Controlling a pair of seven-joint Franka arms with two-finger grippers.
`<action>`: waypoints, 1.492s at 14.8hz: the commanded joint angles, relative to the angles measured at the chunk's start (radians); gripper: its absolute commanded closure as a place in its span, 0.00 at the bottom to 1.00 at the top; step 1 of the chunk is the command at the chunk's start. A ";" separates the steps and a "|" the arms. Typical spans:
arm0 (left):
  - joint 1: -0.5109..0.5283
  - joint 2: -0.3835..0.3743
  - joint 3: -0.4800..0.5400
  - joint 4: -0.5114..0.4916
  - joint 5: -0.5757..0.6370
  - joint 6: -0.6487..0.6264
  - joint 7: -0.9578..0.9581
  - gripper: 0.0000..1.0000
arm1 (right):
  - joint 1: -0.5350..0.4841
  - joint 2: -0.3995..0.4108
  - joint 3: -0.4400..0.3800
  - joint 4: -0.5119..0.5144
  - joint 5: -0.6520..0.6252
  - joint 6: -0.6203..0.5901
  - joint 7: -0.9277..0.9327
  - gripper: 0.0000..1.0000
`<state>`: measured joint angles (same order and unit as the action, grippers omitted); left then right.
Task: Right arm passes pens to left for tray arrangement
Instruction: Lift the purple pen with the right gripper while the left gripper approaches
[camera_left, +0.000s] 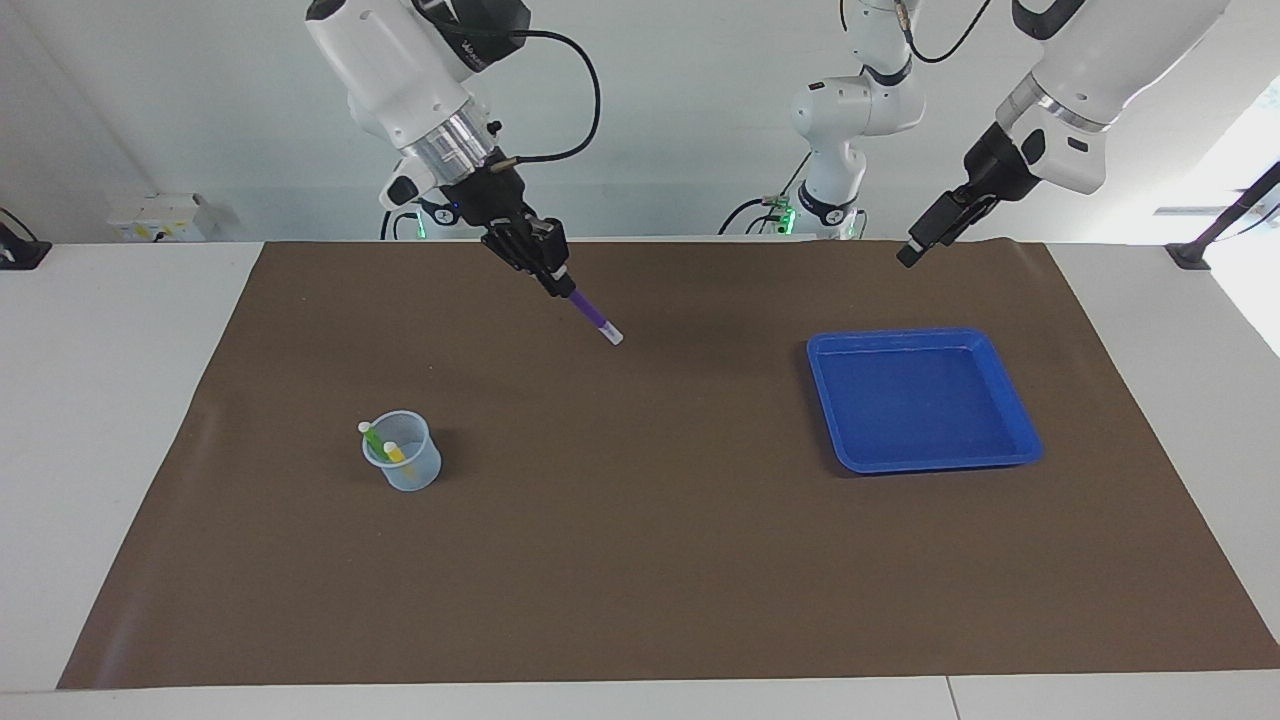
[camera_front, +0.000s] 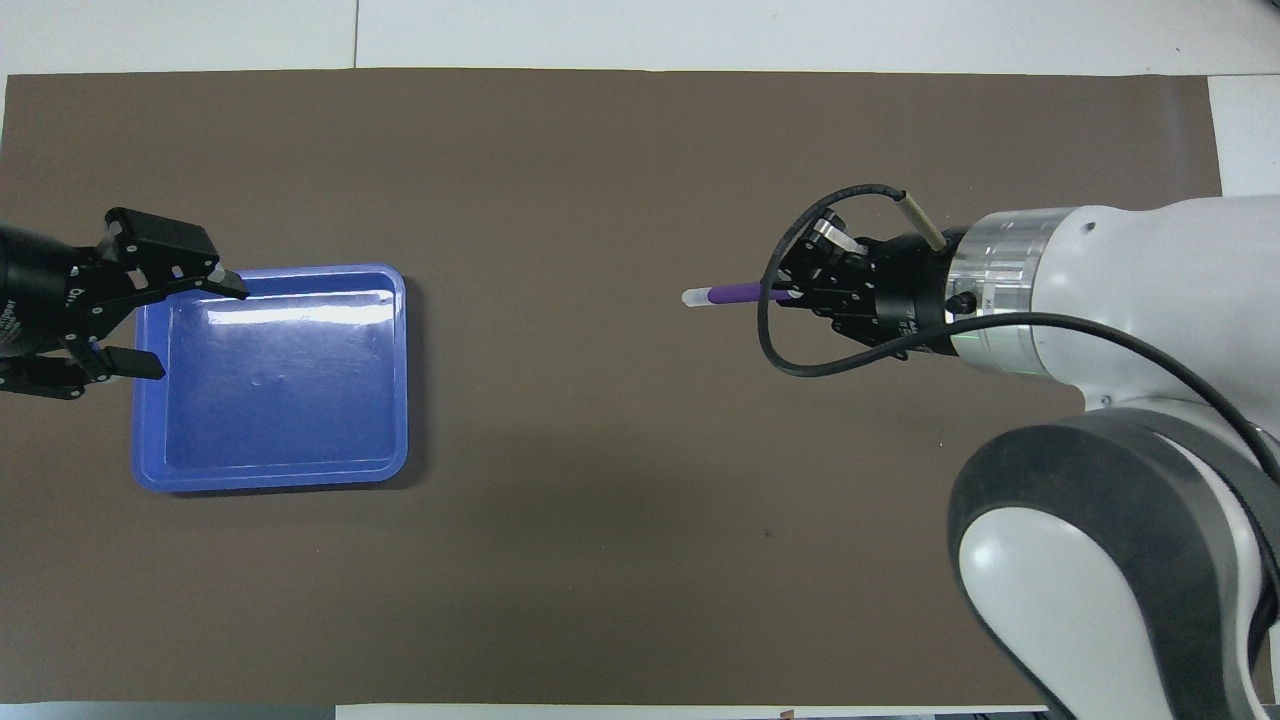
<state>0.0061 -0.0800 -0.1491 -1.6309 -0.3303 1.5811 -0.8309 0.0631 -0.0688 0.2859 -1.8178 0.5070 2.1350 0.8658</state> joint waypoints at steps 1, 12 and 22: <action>-0.055 -0.020 -0.003 -0.029 -0.055 0.091 -0.305 0.00 | -0.011 0.063 0.062 0.096 0.025 -0.003 0.152 1.00; -0.185 -0.080 -0.004 -0.227 -0.381 0.427 -0.967 0.00 | -0.011 0.078 0.217 0.172 0.073 -0.101 0.410 1.00; -0.215 -0.086 0.005 -0.222 -0.389 0.255 -0.876 0.00 | -0.006 0.076 0.269 0.183 0.067 -0.061 0.455 1.00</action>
<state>-0.2140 -0.1338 -0.1517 -1.8317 -0.6996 1.8926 -1.7315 0.0638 -0.0065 0.5437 -1.6598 0.5703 2.0439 1.2902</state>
